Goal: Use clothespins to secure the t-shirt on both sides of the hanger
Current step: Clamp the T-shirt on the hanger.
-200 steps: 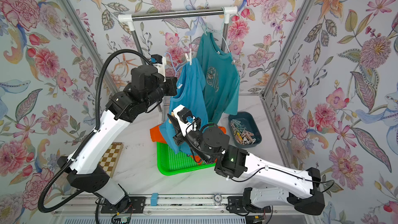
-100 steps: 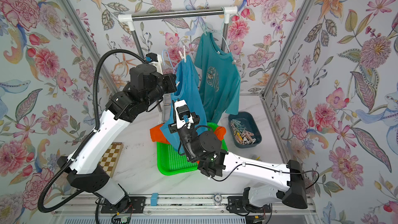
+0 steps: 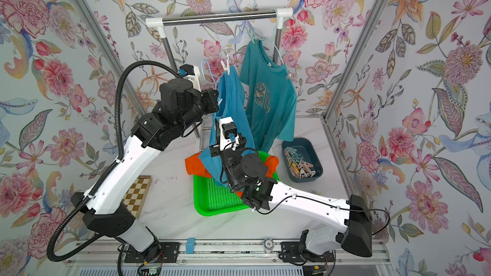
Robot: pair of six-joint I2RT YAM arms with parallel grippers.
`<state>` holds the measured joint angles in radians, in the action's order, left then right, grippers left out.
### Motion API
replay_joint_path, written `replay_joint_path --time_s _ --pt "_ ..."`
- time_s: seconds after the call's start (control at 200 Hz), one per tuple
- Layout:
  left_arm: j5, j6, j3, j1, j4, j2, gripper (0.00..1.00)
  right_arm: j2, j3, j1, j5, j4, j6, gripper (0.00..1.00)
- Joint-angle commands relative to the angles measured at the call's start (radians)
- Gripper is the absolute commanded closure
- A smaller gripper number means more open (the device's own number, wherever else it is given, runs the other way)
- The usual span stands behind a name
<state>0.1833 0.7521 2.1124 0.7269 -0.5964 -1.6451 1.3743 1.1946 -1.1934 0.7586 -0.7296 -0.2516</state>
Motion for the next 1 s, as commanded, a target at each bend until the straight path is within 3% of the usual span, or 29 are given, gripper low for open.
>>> replay_joint_path --time_s 0.0,0.2,0.455,0.571,0.821,0.996 --pt "-0.018 0.012 -0.012 0.007 0.066 0.01 1.0 -0.009 -0.016 0.02 -0.069 0.029 0.09 0.92" --pt "-0.022 0.014 -0.012 0.007 0.072 -0.007 1.0 0.028 0.024 0.014 -0.104 0.081 0.098 0.92" --pt "-0.052 0.028 -0.018 0.007 0.081 -0.002 1.0 0.078 0.016 0.008 -0.031 0.019 0.047 0.92" --pt "-0.065 0.038 -0.031 0.007 0.087 0.008 1.0 0.117 0.011 -0.009 0.038 -0.081 -0.046 0.92" --pt "-0.06 0.039 -0.05 0.007 0.107 0.021 1.0 0.251 0.027 -0.075 0.143 -0.398 -0.384 0.92" --pt "-0.053 0.028 -0.021 0.005 0.097 0.012 1.0 0.274 0.007 -0.091 0.148 -0.496 -0.413 0.9"
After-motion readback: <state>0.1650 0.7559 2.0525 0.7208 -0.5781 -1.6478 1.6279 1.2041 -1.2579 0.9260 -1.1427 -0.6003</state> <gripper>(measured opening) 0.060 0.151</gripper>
